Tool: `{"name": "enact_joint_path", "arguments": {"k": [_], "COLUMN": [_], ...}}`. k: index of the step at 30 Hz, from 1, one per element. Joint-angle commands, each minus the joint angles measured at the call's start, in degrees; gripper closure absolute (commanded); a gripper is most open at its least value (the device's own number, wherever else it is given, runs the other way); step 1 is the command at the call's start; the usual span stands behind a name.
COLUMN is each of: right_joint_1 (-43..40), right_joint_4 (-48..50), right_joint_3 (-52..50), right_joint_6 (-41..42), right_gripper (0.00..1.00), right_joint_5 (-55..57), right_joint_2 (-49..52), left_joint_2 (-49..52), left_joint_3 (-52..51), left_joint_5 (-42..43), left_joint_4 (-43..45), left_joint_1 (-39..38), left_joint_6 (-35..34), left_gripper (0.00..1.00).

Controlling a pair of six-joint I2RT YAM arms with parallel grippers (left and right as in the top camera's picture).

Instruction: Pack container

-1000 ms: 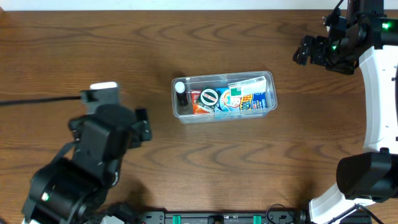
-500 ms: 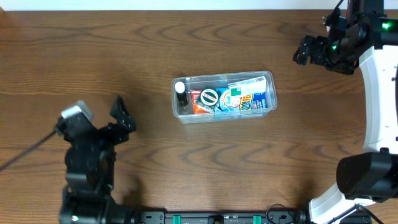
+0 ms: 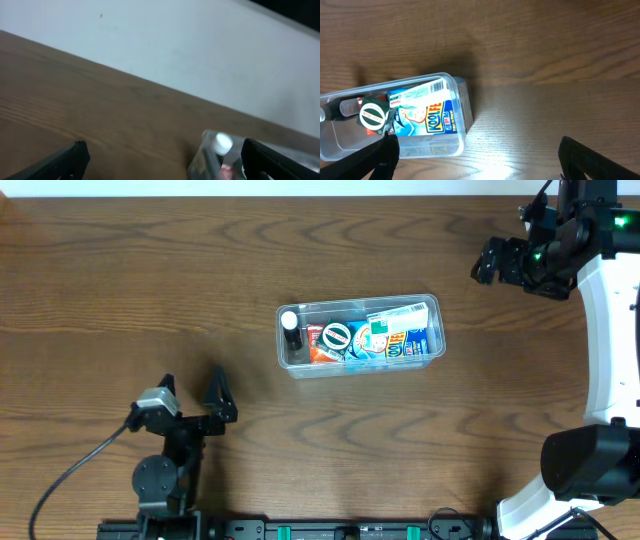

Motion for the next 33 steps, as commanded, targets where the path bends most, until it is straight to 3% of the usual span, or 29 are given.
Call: {"name": "enact_joint_path", "arguments": {"k": [1, 11, 33], "right_joint_1": [0.5, 0.5, 0.5], "right_joint_4": [0.0, 0.0, 0.0], "right_joint_3": [0.7, 0.7, 0.7], "right_joint_6": [0.8, 0.8, 0.8], "right_gripper": [0.01, 0.01, 0.01], "right_joint_5": [-0.3, -0.2, -0.2], "right_joint_2": [-0.2, -0.2, -0.2], "left_joint_2": [-3.2, -5.0, -6.4], "left_joint_3": [-1.9, -2.8, -2.8], "left_joint_5": [3.7, 3.7, 0.7], "left_joint_4": [0.6, -7.9, -10.2], "left_joint_1": [1.0, 0.9, 0.9], "left_joint_6": [5.0, 17.8, 18.7], "left_gripper": [0.02, 0.02, 0.02]}}
